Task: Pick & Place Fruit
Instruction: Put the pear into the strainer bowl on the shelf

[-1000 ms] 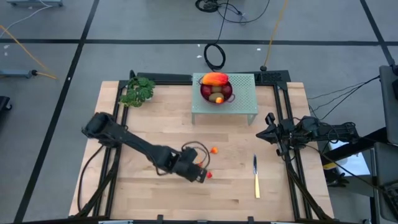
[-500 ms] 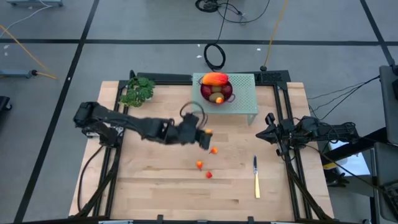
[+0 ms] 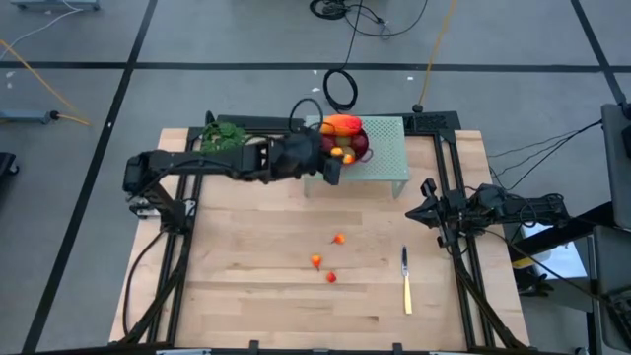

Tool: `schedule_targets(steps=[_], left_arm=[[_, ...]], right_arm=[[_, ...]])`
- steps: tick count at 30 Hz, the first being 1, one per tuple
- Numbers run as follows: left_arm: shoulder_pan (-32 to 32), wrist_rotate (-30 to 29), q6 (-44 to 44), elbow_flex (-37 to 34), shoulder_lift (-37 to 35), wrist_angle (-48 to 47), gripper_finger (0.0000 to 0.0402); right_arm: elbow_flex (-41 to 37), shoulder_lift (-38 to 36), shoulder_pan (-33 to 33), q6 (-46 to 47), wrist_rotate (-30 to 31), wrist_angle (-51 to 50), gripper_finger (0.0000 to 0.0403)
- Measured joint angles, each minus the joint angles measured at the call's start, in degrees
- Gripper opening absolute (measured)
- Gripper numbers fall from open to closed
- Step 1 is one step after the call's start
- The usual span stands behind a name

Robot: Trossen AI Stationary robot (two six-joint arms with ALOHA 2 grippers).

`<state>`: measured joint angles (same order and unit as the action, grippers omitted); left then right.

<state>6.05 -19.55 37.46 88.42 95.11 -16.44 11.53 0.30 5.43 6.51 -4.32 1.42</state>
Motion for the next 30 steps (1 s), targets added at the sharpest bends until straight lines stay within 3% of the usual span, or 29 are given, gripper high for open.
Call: schedule_targets(steps=[10,30], left_arm=[[4.22,-0.72,-4.89,0.09,1.82,-0.31,0.0122],[5.5,-2.51,-6.17,0.09,5.02,-2.69,0.0122]], right_arm=[[0.0,0.0,0.0,-0.13,0.03,0.04,0.0],[0.0,0.0,0.01,-0.14,0.09,0.04,0.0]])
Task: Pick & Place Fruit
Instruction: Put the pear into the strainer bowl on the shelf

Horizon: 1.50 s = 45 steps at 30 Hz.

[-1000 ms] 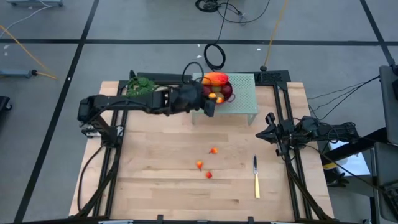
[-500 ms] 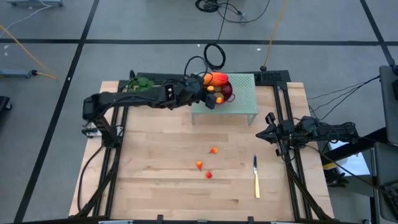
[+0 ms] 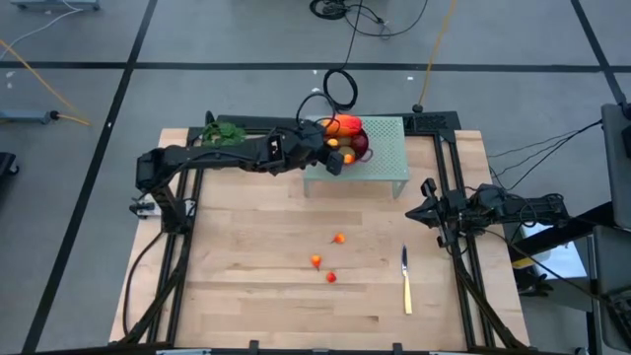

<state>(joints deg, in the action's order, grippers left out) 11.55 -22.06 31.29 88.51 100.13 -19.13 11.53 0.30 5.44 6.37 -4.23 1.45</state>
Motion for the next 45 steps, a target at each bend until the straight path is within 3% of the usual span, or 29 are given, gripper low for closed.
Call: schedule_targets(steps=[21,34,45], left_arm=[[0.74,3.95,0.69,0.0,0.01,-0.73,0.0123],[0.74,3.54,-0.79,0.0,0.01,-0.75,0.0192],[0.96,3.93,-0.43,0.0,-2.25,1.91,0.0197]], right_arm=[[0.0,0.0,-0.01,0.0,0.13,0.02,0.0],[0.0,0.0,-0.01,0.0,0.13,0.02,0.0],[0.0,0.0,0.0,0.0,0.13,0.04,0.0]])
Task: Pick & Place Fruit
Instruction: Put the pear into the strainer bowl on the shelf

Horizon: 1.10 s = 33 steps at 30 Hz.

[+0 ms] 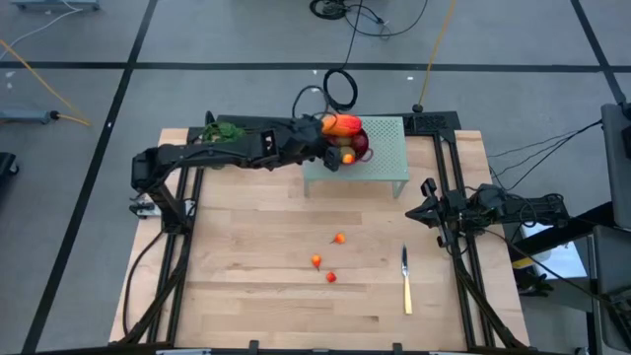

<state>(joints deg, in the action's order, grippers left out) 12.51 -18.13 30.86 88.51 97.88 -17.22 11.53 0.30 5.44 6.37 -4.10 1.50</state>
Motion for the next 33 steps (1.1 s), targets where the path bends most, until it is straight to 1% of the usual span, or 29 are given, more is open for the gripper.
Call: schedule_targets(steps=[4,7,10,13,20,23,26,28,33], left_arm=[[-1.22,-0.12,1.8,0.0,-1.58,0.5,0.0195],[-3.27,0.53,-1.11,0.0,-1.98,0.34,0.0181],[-5.85,2.99,-4.85,0.0,-2.09,0.58,0.0158],[-9.03,4.25,-7.17,0.0,-2.09,0.49,0.0131],[-16.25,4.4,-8.6,0.0,-2.09,0.25,0.0065],[-19.01,4.47,-7.69,0.0,-2.09,0.26,0.0036],[-21.5,5.81,-5.29,0.0,-2.09,-0.29,0.0008],[-23.05,6.1,-2.19,0.0,-2.09,-1.28,0.0004],[-26.79,6.04,5.3,0.0,-2.02,-5.18,0.0012]], right_arm=[[0.0,0.0,0.0,0.0,0.0,0.02,0.0],[0.0,0.0,-0.01,0.0,0.0,0.02,0.0],[0.0,-0.02,-0.01,0.0,0.0,0.02,0.0],[0.0,0.0,0.0,0.0,0.0,0.02,0.0],[0.0,0.0,0.0,0.0,-0.13,0.02,0.0],[0.0,-0.01,0.0,0.0,-0.17,0.02,0.0],[0.0,0.0,0.01,0.0,-0.17,0.02,0.0],[0.0,-0.01,0.0,0.0,-0.18,0.02,0.0],[0.0,0.0,0.01,0.0,-0.2,0.02,0.0]])
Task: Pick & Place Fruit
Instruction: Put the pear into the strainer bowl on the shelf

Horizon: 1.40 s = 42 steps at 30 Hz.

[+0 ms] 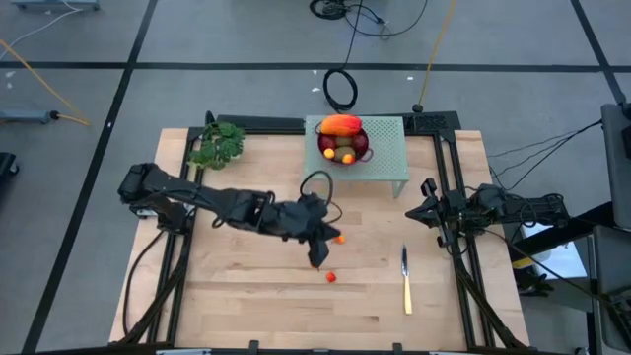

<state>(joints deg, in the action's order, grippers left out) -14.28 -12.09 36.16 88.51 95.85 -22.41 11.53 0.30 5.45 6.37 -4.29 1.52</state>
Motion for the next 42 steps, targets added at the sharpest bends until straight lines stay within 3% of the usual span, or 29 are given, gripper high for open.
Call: schedule_targets(steps=[17,30,42], left_arm=[[-6.76,-2.0,41.33,0.0,2.16,-9.54,0.0004],[-8.64,-2.4,51.32,0.07,5.92,-13.9,0.0006],[-6.63,-1.13,52.27,-0.05,8.56,-21.42,0.0006]], right_arm=[[0.0,0.0,0.0,-0.02,-0.02,0.1,0.0],[0.0,0.02,0.0,-0.02,-0.02,0.39,0.0],[0.0,-0.02,0.0,-0.02,-0.02,0.38,0.0]])
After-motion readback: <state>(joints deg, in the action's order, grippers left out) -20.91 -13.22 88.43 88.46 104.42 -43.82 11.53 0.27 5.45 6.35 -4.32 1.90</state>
